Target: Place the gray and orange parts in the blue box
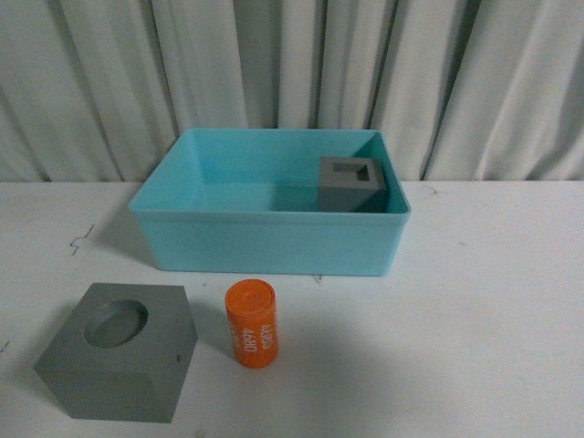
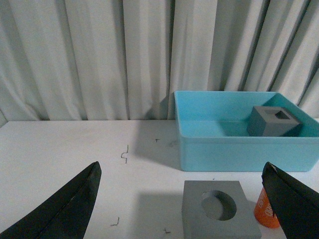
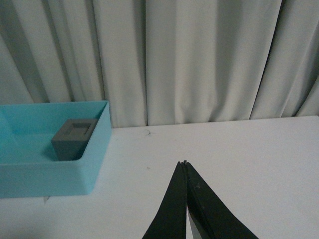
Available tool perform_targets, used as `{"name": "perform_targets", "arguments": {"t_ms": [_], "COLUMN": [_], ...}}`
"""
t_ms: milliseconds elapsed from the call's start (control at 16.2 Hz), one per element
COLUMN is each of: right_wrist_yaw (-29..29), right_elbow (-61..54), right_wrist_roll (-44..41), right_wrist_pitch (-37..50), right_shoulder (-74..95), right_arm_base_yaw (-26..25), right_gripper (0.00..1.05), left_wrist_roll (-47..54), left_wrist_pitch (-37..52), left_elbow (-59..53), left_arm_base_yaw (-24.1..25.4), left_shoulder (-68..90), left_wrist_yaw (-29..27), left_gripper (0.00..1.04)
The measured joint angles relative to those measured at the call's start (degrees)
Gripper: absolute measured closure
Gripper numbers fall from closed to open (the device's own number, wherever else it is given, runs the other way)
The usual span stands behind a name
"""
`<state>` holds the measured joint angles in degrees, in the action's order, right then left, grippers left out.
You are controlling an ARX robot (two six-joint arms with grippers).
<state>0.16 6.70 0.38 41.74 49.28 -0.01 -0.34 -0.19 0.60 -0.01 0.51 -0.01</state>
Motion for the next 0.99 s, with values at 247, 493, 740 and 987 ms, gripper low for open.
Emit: {"name": "perform_targets", "arguments": {"t_ms": [247,493,740,987], "right_wrist_yaw": [0.00,0.00,-0.02,-0.02], "right_elbow": [-2.78,-6.01,-6.01,-6.03], "right_wrist_roll": [0.00,-0.02,-0.04,-0.02], "right_wrist_pitch": [-4.87,-7.26,-15.39,-22.40], "right_shoulder": [-8.13,-12.72,-22.62,-29.88], "right_arm_base_yaw": [0.00,0.00,0.00,0.00], "right_gripper": [1.03,1.03,1.03,1.03], "left_wrist_roll": [0.00,-0.02,0.00,0.00], "left_wrist_pitch": [-0.02,0.00,-0.02,-0.02], "left_elbow": [0.00,0.00,0.00,0.00], "left_arm_base_yaw": [0.00,0.00,0.00,0.00], "left_shoulder": [0.00,0.00,0.00,0.00], "left_wrist_yaw": [0.00,-0.04,-0.02,0.00], "left_gripper": [0.07,0.07,0.07,0.07]}}
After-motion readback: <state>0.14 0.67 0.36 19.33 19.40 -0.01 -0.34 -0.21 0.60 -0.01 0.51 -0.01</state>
